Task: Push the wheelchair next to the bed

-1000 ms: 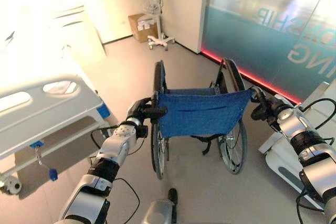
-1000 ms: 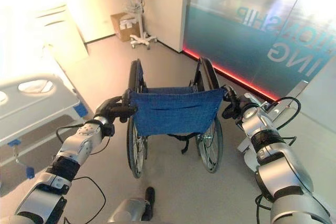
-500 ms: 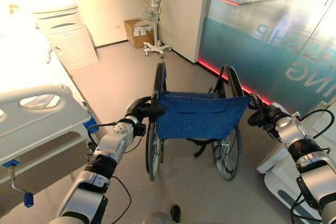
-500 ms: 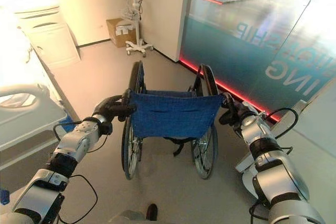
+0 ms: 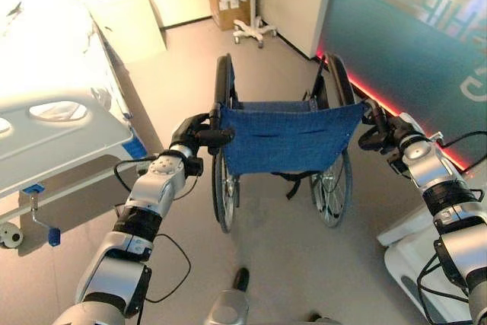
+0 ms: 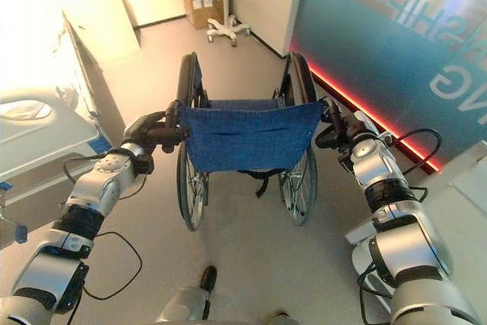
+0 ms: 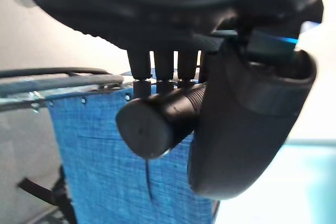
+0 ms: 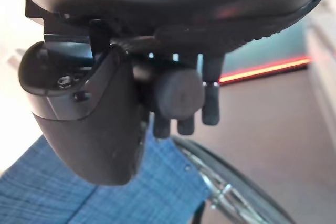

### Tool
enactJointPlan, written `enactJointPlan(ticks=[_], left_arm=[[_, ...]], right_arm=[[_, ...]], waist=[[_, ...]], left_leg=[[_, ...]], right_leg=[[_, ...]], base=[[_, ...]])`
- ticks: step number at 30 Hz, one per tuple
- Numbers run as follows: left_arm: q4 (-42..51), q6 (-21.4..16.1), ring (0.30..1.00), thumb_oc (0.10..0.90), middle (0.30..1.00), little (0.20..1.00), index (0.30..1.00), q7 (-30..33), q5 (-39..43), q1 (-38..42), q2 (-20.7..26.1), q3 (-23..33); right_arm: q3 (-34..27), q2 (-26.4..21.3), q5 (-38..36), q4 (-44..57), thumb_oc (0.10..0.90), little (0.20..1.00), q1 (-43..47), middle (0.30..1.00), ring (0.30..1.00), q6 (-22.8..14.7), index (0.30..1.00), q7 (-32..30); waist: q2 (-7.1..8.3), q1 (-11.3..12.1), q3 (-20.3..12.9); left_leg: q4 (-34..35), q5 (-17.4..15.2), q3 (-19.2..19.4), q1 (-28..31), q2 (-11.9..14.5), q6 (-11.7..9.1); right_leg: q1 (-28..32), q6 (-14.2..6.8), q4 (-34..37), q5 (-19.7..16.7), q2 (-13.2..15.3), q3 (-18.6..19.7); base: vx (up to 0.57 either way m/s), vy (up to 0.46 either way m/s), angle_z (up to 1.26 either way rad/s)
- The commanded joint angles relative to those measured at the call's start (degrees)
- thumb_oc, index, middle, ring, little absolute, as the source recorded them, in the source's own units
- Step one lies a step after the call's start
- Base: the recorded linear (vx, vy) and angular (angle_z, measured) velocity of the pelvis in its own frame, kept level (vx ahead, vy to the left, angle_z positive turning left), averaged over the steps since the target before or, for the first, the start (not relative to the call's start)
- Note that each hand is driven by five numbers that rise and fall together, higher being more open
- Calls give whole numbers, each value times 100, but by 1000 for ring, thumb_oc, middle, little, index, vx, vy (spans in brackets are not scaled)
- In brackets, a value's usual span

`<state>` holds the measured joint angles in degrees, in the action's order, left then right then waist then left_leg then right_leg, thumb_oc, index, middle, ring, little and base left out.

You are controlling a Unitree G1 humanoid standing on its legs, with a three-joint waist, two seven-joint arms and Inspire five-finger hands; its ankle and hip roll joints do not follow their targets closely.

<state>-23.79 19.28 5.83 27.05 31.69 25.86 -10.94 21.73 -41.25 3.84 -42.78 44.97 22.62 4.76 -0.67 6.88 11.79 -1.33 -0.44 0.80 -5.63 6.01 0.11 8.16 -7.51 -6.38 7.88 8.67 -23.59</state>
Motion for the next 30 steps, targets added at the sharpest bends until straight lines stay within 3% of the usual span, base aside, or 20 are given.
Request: enactJointPlan(ticks=[1, 2, 5, 7, 8, 11, 13, 14, 17, 19, 21, 22, 23, 24, 25, 26, 27, 28, 29, 30], left_arm=[[-180, -71, 300, 400, 300, 300, 300, -339, -937, -955, 726, -763], [-270, -104, 300, 400, 300, 300, 300, -312, -905, -849, 611, -879], [-488, -205, 300, 400, 300, 300, 300, -196, -815, -694, 413, -1055], [-609, -280, 300, 400, 300, 300, 300, -169, -795, -678, 309, -1061], [-554, -220, 300, 400, 300, 300, 300, -165, -810, -740, 304, -989], [-402, -201, 300, 400, 300, 300, 300, -242, -970, -964, 294, -869], [-364, -250, 300, 400, 300, 300, 300, -242, -1020, -1110, 281, -829], [-309, -288, 300, 400, 300, 300, 300, -212, -1033, -1254, 268, -794], [-200, -342, 300, 400, 300, 300, 300, -182, -1036, -1414, 293, -746], [-163, -394, 300, 400, 300, 300, 300, -149, -1010, -1428, 332, -738], [-186, -376, 300, 400, 300, 300, 300, -89, -994, -1487, 366, -660], [-141, -352, 300, 400, 300, 300, 300, -52, -989, -1535, 479, -590], [-30, -256, 300, 400, 300, 300, 300, -87, -1149, -1596, 531, -514], [-16, -243, 300, 400, 300, 300, 300, -89, -1161, -1603, 536, -506], [24, -218, 300, 400, 300, 300, 300, -74, -1168, -1626, 592, -493], [24, -217, 300, 400, 300, 300, 300, -73, -1168, -1627, 591, -495], [-3, -252, 300, 400, 300, 300, 300, -119, -1145, -1626, 642, -517], [-28, -262, 300, 400, 300, 300, 300, -158, -1127, -1588, 680, -541], [-29, -263, 300, 400, 300, 300, 300, -158, -1127, -1586, 681, -542], [-175, -303, 300, 400, 300, 300, 300, -208, -1024, -1351, 811, -661]], right_arm=[[1000, -382, 939, 354, 400, 300, -5, 300, 300, -803, 300, 23], [995, -410, 966, 219, 400, 300, -16, 300, 300, -859, 300, -49], [973, -445, 1079, -80, 400, 300, 36, 300, 300, -1092, 300, -104], [962, -456, 1160, -181, 400, 300, 74, 300, 300, -1190, 300, -89], [983, -359, 1234, -253, 400, 300, 137, 300, 300, -1220, 300, -52], [1002, -123, 1331, -220, 400, 300, 131, 300, 300, -1085, 300, -118], [1018, -3, 1373, -253, 400, 300, 136, 300, 300, -1080, 300, -149], [1028, 79, 1389, -277, 400, 300, 142, 300, 300, -1099, 300, -124], [1076, 230, 1427, -407, 400, 300, 258, 300, 300, -1136, 300, -88], [1134, 278, 1394, -475, 400, 300, 373, 300, 300, -1161, 300, -132], [1105, 417, 1359, -527, 400, 300, 427, 300, 300, -1204, 300, -55], [1096, 540, 1395, -324, 400, 300, 320, 300, 300, -1148, 300, -2], [1064, 460, 1277, -65, 400, 300, 125, 300, 300, -1072, 300, 10], [1054, 448, 1265, -36, 400, 300, 99, 300, 300, -1064, 300, 13], [982, 344, 1222, 144, 400, 300, -66, 300, 300, -1123, 300, 43], [980, 342, 1222, 146, 400, 300, -69, 300, 300, -1122, 300, 43], [859, 266, 1277, 212, 400, 300, -196, 300, 300, -1212, 300, 105], [837, 260, 1286, 198, 400, 300, -183, 300, 300, -1196, 300, 121], [835, 260, 1286, 198, 400, 300, -183, 300, 300, -1196, 300, 121], [839, 366, 1318, -19, 400, 300, -64, 300, 300, -1237, 300, 18]], waist=[[282, 218, 46], [263, 156, 101], [258, 47, 138], [267, 41, 117], [225, 130, 88], [155, 353, 87], [112, 520, 82], [44, 682, 51], [-6, 911, -18], [-17, 1020, -39], [17, 1045, -51], [152, 1125, -97], [281, 1155, -181], [293, 1154, -191], [264, 1101, -247], [263, 1104, -254], [208, 1022, -256], [181, 1008, -244], [184, 1003, -238], [92, 937, -134]], left_leg=[[-1763, 467, 546, 26, 689, -618], [-1966, 414, 703, -56, 784, -716], [-2123, 292, 1068, -53, 763, -717], [-2042, -55, 952, 42, 346, -591], [-1662, -359, 771, 199, -202, -442], [-1047, -19, 897, -6, -668, -389], [-800, 181, 888, -170, -845, -406], [-470, 461, 965, -338, -942, -420], [-109, 719, 1113, -470, -1113, -441], [-109, 779, 1087, -534, -1156, -398], [-257, 572, 1050, -419, -1195, -258], [-275, 354, 1045, -312, -1235, 32], [-114, 283, 1185, -154, -1264, 225], [-87, 282, 1201, -131, -1268, 241], [24, 362, 1183, -26, -1191, 311], [25, 363, 1185, -31, -1187, 312], [-26, 336, 1106, 63, -1088, 231], [-84, 328, 1113, 77, -1016, 172], [-86, 326, 1109, 80, -1020, 171], [-200, 199, 1025, 288, -803, 86]], right_leg=[[-673, 147, -257, -557, 235, 37], [-533, 195, -242, -419, 127, -41], [-392, 253, -82, -420, 79, -264], [-411, 222, 18, -470, 56, -193], [-383, 185, 59, -468, -75, -40], [-143, 237, 243, -496, -328, -86], [24, 240, 362, -471, -473, -43], [215, 245, 425, -416, -652, -47], [491, 261, 344, -153, -896, -15], [531, 325, 217, -8, -1003, -19], [432, 323, -172, 125, -1047, 22], [474, 161, -1160, 68, -933, -42], [467, -193, -1825, -310, -716, -187], [455, -231, -1878, -347, -688, -201], [206, -446, -2412, -884, -657, -140], [200, -446, -2410, -888, -660, -137], [14, -521, -2371, -978, -304, -151], [16, -490, -2169, -898, -122, -238], [22, -491, -2172, -894, -118, -243], [-246, -400, -1508, -1112, 439, -347]], base=[[203, -437, 108], [166, -329, 91], [157, -296, 147], [180, -193, 137], [224, -202, 71], [237, -191, 11], [349, -187, -11], [413, -197, -22], [404, -162, -62], [332, -115, -63], [323, -67, -69], [430, -48, -63], [388, -34, -40], [318, -23, 16], [149, -21, 43], [334, -88, 33], [294, -130, 8], [294, -132, 8], [251, -315, 44], [249, -398, 49]])
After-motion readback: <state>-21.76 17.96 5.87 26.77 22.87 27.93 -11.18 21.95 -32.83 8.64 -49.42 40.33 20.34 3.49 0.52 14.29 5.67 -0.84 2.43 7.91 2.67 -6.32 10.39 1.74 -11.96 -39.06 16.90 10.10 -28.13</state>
